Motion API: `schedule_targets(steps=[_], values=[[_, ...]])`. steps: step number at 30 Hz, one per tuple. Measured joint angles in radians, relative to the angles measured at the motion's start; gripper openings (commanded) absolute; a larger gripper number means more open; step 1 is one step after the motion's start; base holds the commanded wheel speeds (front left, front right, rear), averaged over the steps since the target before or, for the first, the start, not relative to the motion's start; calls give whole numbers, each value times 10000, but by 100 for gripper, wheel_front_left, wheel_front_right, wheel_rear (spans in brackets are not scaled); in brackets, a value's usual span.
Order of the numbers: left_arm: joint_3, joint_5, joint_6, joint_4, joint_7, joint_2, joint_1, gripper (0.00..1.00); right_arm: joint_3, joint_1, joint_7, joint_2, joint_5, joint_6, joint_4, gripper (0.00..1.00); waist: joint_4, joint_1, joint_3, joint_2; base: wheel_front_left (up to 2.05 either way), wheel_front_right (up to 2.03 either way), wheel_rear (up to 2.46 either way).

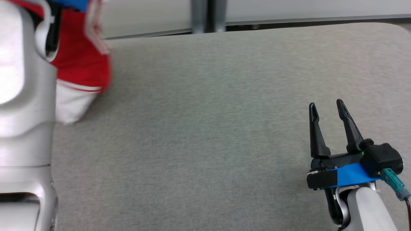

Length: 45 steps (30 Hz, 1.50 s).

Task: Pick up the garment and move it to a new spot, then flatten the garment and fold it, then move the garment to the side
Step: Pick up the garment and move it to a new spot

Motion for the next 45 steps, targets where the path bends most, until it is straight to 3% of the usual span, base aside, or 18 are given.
schedule_targets(steps=[10, 18, 27, 38, 43, 44, 45], values=[[-1465, -422, -27, -2297, 773, -742, -313, 0, -67, 74, 0, 159, 247, 0, 109, 100, -1630, 0, -355, 0, 0, 0, 0], [-2431, -888, -29, -2201, 886, -997, 432, 0, -205, 85, 0, 171, 533, 0, 94, 100, -2484, 0, -279, 0, 0, 0, 0], [-3022, -1294, -10, -1223, 443, -988, 2848, 0, -420, 88, -2, 180, 460, 0, 4, 100, -1952, 0, -46, 0, 0, 0, 0], [-3411, -1737, 366, -13, -176, -965, 6560, 0, -414, 97, -2, 190, 244, 0, -13, 100, -1059, 0, -42, 0, 0, 0, 0], [-3565, -1898, 428, 357, -313, -1080, 7515, 0, -376, 165, 0, 190, 159, 0, 12, 100, -752, 0, -141, 0, 0, 0, 0], [-3547, -1946, 439, 384, -337, -1087, 7584, 20, -374, 180, 0, 190, 157, 0, 31, 100, -696, 0, -174, 0, 0, 0, 0], [-3515, -1981, 481, 370, -345, -1104, 7604, 96, -366, 190, -2, 192, 146, 0, 52, 100, -648, 0, -215, 0, 0, 0, 0]])
